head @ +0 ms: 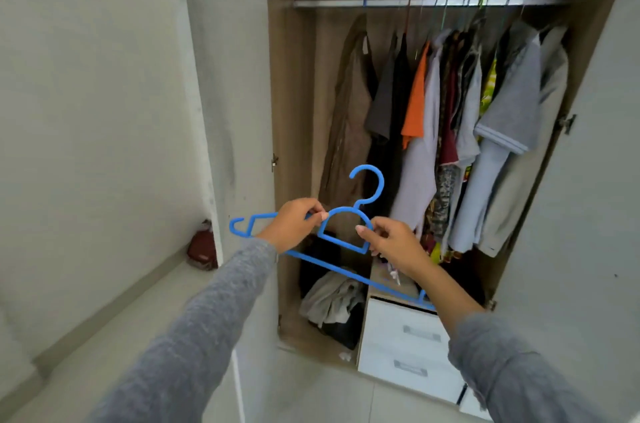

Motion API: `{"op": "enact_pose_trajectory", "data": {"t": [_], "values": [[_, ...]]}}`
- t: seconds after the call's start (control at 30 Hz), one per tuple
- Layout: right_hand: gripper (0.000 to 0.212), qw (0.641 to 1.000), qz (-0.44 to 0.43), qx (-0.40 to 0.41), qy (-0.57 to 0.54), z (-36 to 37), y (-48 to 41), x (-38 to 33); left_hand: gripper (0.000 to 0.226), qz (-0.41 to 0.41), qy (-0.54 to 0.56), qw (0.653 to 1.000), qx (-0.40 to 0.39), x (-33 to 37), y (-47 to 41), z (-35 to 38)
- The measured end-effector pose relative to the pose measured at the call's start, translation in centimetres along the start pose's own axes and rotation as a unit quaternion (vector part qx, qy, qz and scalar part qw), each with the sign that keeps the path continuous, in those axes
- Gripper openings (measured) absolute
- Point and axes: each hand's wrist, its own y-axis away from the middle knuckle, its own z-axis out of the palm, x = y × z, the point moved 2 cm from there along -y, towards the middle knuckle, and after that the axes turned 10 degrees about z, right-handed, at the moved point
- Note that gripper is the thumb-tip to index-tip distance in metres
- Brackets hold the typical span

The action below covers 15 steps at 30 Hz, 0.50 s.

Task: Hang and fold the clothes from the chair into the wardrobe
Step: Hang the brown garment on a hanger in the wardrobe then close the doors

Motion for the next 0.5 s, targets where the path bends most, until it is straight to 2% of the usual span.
{"op": "enact_pose_trajectory", "data": {"t": [0.13,0.2,0.33,0.5], "values": [[0.032,0.998,0.003,-0.053,-0.026,5.4,3.7,-0.3,0.012,-0.062,-0.01,0.998,0.012,-1.2,7.9,-1.2],[0.03,0.994,0.004,-0.083,-0.076,8.4,5.0,-1.9,0.011,-0.089,-0.014,0.996,0.014,-1.9,11.5,-2.4],[0.025,0.97,0.0,-0.181,-0.164,14.8,6.8,-6.5,0.009,-0.136,-0.012,0.99,0.047,-3.0,18.1,-5.8],[0.016,0.932,-0.023,-0.311,-0.186,23.7,8.5,-14.1,0.011,-0.228,-0.021,0.969,0.093,-5.8,27.7,-13.3]]}}
